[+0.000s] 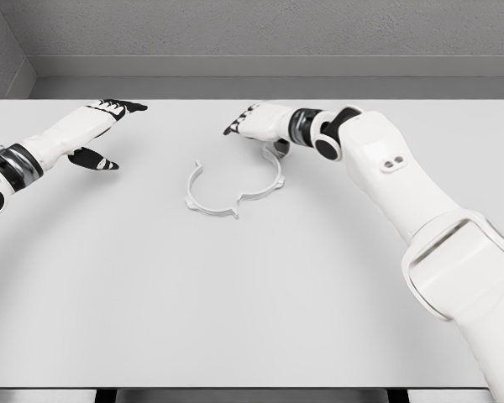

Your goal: Assemble PVC drainage pipe clamps

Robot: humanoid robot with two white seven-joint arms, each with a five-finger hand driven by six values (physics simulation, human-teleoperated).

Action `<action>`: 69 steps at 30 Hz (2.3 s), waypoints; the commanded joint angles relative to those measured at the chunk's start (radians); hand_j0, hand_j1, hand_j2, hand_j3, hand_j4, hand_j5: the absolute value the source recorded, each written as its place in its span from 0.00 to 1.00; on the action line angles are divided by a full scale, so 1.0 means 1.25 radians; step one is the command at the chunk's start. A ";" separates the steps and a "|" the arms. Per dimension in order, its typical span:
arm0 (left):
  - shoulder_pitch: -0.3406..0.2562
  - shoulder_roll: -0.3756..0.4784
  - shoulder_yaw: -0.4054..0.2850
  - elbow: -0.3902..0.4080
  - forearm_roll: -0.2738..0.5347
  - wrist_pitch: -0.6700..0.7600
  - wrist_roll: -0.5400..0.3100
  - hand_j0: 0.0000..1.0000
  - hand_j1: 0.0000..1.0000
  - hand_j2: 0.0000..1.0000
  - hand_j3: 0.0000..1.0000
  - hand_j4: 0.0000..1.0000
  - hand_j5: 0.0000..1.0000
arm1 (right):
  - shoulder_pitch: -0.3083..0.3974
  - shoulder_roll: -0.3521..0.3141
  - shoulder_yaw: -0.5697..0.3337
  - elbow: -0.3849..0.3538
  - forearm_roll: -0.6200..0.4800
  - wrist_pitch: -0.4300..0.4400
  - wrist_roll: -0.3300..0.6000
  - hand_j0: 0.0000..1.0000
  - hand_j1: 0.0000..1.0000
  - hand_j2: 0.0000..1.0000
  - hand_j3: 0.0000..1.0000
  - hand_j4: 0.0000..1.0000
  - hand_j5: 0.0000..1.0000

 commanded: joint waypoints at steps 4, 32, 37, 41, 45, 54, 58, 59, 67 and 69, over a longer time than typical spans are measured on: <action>0.000 0.000 0.003 0.000 0.006 0.001 0.001 1.00 1.00 1.00 1.00 1.00 1.00 | 0.004 0.000 0.012 -0.034 -0.006 -0.020 0.002 1.00 1.00 1.00 1.00 1.00 1.00; -0.007 -0.017 -0.012 -0.004 0.003 0.001 0.001 1.00 1.00 1.00 1.00 1.00 1.00 | -0.014 0.000 -0.267 -0.049 -0.033 -0.080 0.002 1.00 1.00 1.00 1.00 1.00 1.00; -0.028 -0.048 -0.080 -0.010 0.000 0.001 -0.002 1.00 1.00 1.00 1.00 1.00 1.00 | 0.139 -0.201 -0.392 -0.539 -0.165 -0.079 0.127 1.00 1.00 1.00 1.00 1.00 1.00; -0.034 -0.052 -0.110 -0.011 0.000 0.001 -0.002 1.00 1.00 1.00 1.00 1.00 1.00 | 0.263 -0.410 -0.409 -0.718 -0.332 -0.083 0.127 1.00 1.00 1.00 1.00 1.00 1.00; -0.033 -0.057 -0.118 -0.011 0.000 0.001 -0.002 1.00 1.00 1.00 1.00 1.00 1.00 | 0.569 -0.502 -0.613 -0.957 -0.332 -0.100 0.133 1.00 1.00 1.00 1.00 1.00 1.00; -0.033 -0.064 -0.121 -0.015 -0.003 0.001 -0.002 1.00 1.00 1.00 1.00 1.00 1.00 | 0.715 -0.537 -0.786 -0.904 -0.392 -0.100 0.141 1.00 1.00 1.00 1.00 1.00 1.00; -0.037 -0.081 -0.144 -0.016 -0.003 0.001 -0.003 1.00 1.00 1.00 1.00 1.00 1.00 | 0.726 -0.537 -0.782 -0.899 -0.395 -0.100 0.135 1.00 1.00 1.00 1.00 1.00 1.00; -0.037 -0.081 -0.144 -0.015 -0.003 0.001 -0.003 1.00 1.00 1.00 1.00 1.00 1.00 | 0.728 -0.537 -0.781 -0.903 -0.395 -0.100 0.135 1.00 1.00 1.00 1.00 1.00 1.00; -0.037 -0.091 -0.145 -0.015 -0.005 0.001 -0.003 1.00 1.00 1.00 1.00 1.00 1.00 | 0.723 -0.536 -0.773 -0.902 -0.395 -0.100 0.135 1.00 1.00 1.00 1.00 1.00 1.00; -0.036 -0.092 -0.147 -0.015 -0.008 0.001 -0.004 1.00 1.00 1.00 1.00 1.00 1.00 | 0.723 -0.536 -0.771 -0.902 -0.395 -0.100 0.135 1.00 1.00 1.00 1.00 1.00 1.00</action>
